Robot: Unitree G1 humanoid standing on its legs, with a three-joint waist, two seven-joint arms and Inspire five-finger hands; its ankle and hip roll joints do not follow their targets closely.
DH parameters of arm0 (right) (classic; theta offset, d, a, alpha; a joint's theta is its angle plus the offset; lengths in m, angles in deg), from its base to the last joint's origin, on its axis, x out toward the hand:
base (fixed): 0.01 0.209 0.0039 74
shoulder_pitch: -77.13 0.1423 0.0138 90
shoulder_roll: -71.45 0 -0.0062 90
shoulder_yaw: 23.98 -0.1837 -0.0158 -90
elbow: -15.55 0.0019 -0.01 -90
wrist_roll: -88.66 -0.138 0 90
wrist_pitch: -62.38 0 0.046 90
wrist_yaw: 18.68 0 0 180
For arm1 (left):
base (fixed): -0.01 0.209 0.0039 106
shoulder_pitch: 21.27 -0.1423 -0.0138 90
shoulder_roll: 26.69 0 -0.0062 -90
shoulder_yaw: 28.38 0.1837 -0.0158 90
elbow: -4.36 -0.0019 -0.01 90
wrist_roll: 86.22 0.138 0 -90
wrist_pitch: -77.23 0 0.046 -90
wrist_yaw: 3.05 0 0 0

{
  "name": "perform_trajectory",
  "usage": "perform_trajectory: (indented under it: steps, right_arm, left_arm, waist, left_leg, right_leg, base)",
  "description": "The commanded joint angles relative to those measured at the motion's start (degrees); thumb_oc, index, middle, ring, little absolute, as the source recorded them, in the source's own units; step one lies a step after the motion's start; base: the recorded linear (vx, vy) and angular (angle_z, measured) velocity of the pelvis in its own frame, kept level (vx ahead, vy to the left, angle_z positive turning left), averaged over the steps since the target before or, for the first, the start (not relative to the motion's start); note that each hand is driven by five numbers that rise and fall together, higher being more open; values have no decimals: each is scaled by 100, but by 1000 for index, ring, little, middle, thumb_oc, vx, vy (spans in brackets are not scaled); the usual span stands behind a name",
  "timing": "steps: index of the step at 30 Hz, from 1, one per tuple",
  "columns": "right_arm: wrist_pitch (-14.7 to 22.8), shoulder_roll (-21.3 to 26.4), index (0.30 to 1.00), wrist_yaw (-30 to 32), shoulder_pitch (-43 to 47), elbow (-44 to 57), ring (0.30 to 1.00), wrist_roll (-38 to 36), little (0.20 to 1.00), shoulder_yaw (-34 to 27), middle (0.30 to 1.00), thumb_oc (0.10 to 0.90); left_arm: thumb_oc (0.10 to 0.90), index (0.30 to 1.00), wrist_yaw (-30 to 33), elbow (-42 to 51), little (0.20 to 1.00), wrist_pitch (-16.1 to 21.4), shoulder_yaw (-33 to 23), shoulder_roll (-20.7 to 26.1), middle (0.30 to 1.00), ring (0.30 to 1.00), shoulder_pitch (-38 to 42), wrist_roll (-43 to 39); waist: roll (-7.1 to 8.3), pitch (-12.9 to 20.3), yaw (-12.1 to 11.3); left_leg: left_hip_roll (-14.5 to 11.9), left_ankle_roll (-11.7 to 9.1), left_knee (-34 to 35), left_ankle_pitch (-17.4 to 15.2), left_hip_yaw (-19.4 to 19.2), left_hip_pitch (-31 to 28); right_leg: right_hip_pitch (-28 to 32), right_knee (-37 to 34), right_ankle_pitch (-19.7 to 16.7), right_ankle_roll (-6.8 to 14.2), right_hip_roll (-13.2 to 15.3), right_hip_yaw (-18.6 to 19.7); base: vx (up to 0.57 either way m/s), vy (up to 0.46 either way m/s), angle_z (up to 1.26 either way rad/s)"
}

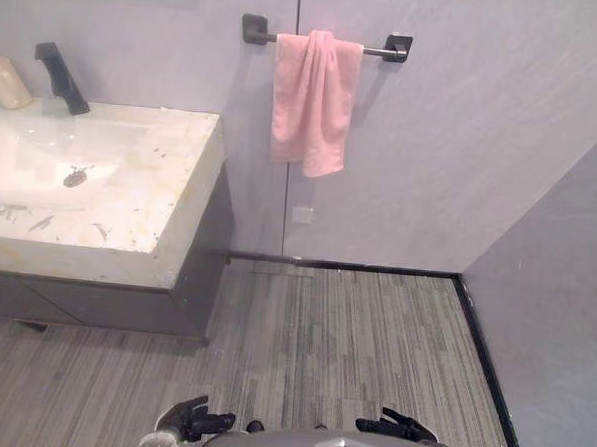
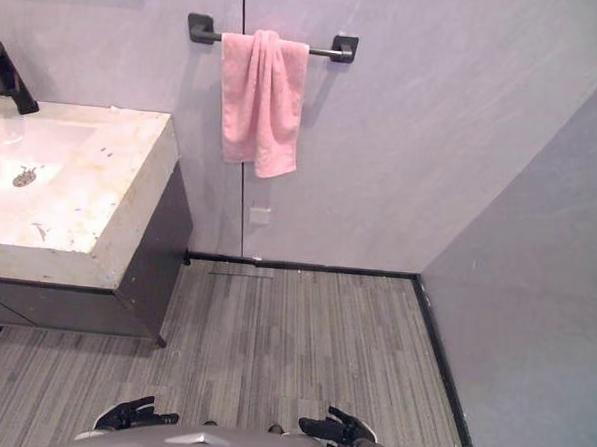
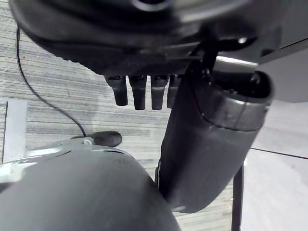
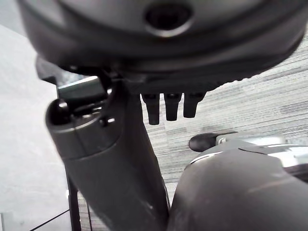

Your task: Organize the bathroom.

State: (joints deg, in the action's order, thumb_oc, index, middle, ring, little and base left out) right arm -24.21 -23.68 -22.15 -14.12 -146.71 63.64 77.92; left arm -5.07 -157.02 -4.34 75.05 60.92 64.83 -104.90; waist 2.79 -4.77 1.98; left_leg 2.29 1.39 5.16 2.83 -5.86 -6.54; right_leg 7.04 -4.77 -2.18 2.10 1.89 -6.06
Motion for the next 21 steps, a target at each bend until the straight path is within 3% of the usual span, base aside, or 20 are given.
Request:
perform_trajectory:
  steps: [1, 8, 15, 21]
  right_arm:
    - [259, 237, 900, -24, 373, -66, 900, 110, 900, 118, 900, 800]
    - [272, 258, 900, -52, 368, -37, 900, 162, 900, 99, 900, 800]
    - [425, 256, 900, -100, 377, -12, 900, 100, 900, 105, 900, 800]
    - [702, 245, 900, -242, 400, 83, 900, 71, 900, 164, 900, 800]
  left_arm:
    - [800, 900, -180, -73, 900, 69, 159, -112, 900, 900, 418, -127]
    - [800, 900, -358, 15, 900, 140, 88, -110, 900, 900, 394, -456]
    - [800, 900, -525, 100, 900, 462, 59, -129, 900, 900, 403, -693]
    - [800, 900, -245, 118, 900, 629, 38, -138, 900, 900, 439, -793]
  waist:
    - [-269, -173, 39]
    - [-296, -192, 39]
    - [-299, -184, 21]
    - [-304, -190, 24]
  left_leg:
    - [-24, 44, -16, -599, -76, -104]
    - [-26, 46, -16, -596, -71, -105]
    - [-23, 49, -25, -607, -58, -117]
    - [-33, 47, -37, -609, -38, -139]
  right_leg:
    - [-172, 424, 464, 305, -80, -254]
    - [-184, 452, 486, 291, -83, -263]
    - [-172, 481, 515, 276, -94, -274]
    - [-152, 514, 555, 245, -113, -290]
  base:
    - [0, 0, 0]
    - [0, 0, 0]
    - [0, 0, 0]
    - [26, -45, 1]
